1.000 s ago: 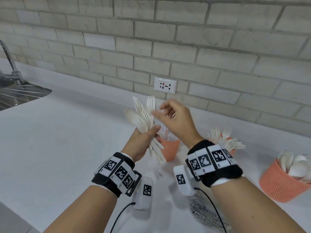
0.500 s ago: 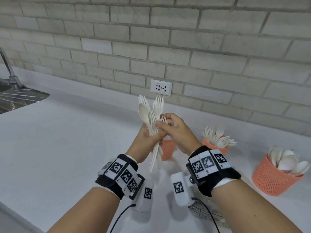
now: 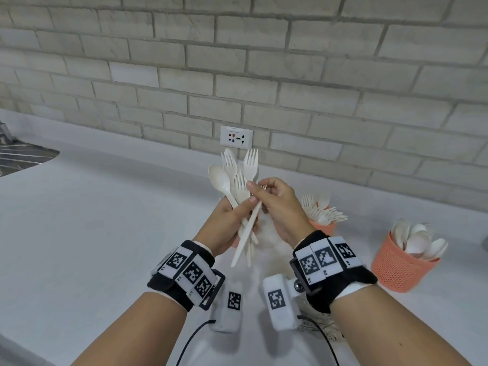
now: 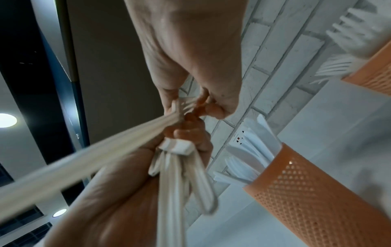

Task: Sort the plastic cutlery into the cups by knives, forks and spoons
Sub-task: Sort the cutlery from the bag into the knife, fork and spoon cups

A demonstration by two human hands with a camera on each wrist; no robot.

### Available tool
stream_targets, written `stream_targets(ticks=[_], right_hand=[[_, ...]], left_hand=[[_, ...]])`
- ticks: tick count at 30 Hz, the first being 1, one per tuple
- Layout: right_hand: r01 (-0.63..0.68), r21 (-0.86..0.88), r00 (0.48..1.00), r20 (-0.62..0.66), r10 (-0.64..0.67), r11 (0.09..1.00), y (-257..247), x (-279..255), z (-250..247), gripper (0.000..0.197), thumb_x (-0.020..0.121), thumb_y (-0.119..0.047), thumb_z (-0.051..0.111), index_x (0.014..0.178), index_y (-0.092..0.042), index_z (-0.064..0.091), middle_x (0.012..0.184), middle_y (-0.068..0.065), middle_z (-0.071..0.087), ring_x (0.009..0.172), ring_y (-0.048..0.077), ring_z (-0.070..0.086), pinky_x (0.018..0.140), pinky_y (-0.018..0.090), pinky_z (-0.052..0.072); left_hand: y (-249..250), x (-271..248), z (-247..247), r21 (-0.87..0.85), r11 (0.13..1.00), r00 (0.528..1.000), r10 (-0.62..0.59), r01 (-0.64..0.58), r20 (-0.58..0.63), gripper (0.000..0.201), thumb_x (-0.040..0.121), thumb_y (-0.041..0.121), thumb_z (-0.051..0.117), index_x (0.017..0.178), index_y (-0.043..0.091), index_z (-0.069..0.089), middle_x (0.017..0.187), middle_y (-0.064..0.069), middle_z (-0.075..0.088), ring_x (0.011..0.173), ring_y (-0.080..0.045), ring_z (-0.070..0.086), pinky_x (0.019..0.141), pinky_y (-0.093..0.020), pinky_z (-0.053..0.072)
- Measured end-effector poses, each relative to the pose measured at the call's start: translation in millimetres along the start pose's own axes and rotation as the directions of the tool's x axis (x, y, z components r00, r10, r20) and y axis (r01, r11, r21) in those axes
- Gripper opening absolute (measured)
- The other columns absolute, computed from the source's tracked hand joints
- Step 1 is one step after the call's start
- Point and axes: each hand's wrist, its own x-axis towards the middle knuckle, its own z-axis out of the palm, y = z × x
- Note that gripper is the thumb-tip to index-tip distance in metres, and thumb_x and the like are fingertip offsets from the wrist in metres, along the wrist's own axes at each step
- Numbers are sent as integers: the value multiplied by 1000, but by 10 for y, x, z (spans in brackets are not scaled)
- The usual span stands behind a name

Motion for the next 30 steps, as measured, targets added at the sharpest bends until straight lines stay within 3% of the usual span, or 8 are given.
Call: stream_targets(ticks=[6, 11, 15, 17, 20, 23, 27, 30], right_hand=[[-105, 108, 985, -127, 119, 989, 12, -140, -104, 42, 84, -34, 67, 113, -11, 46, 87, 10, 63, 61, 14, 59, 44, 23, 43], [-75, -40, 996, -47, 73, 996, -16, -247, -304, 29, 91, -30, 58, 70, -11, 57, 48, -6, 50, 46, 8, 45, 45, 18, 38], [5, -32, 983, -185, -10, 999, -164, -246, -475, 22, 100, -26, 39, 81, -18, 47, 63, 3, 52, 54, 15, 51, 58, 30, 48], [72, -12, 975, -208, -73, 997, -256, -265, -579, 20, 100, -29, 37, 85, -20, 46, 62, 3, 47, 47, 12, 44, 48, 25, 41], [68, -90, 995, -64, -74, 994, -309, -347, -635, 17, 92, -30, 57, 95, -13, 55, 73, 12, 48, 53, 13, 45, 40, 19, 38], [-13, -132, 998, 52, 20, 991, -229, -384, -640, 42, 77, -20, 75, 105, 4, 56, 93, 33, 60, 64, 32, 59, 42, 30, 45], [-11, -152, 998, 59, 20, 988, -225, -423, -717, 29, 77, -12, 74, 98, 4, 62, 88, 24, 67, 68, 28, 65, 51, 35, 51], [40, -147, 998, 61, -32, 988, -245, -468, -799, 20, 79, -8, 72, 96, -1, 66, 87, 15, 72, 79, 20, 70, 69, 26, 58]], left_hand=[[12, -23, 257, 8, 1000, 999, 15, -15, -31, 12, 94, 11, 50, 90, 6, 59, 57, 2, 60, 50, -11, 54, 48, -22, 46], [-27, 12, 356, 26, 999, 996, 47, -46, -73, 13, 93, 12, 52, 90, 2, 59, 60, -2, 60, 52, -11, 57, 53, -23, 47], [-91, 22, 455, -63, 998, 999, -12, 9, -47, 18, 95, 13, 48, 79, 7, 53, 53, -1, 51, 45, -12, 50, 57, -31, 44], [-120, 22, 530, -76, 997, 999, -27, 24, -37, 18, 96, 12, 46, 78, 9, 50, 59, -4, 45, 45, -11, 46, 53, -27, 43], [-163, 33, 626, -68, 998, 1000, -12, 12, -3, 13, 97, 10, 44, 89, 6, 54, 65, -4, 43, 48, -10, 45, 53, -25, 42], [-198, 40, 717, 37, 999, 999, 4, -6, 39, 22, 96, 6, 42, 107, 8, 62, 64, -1, 53, 53, -11, 49, 55, -26, 42], [-207, 0, 809, 64, 998, 999, -13, 11, 38, 19, 83, 8, 48, 93, 9, 64, 67, -7, 59, 58, -14, 58, 61, -29, 50], [-221, -9, 874, 77, 994, 994, -81, 75, 78, 21, 92, 5, 43, 94, 11, 63, 88, -18, 63, 85, -28, 61, 87, -50, 47]])
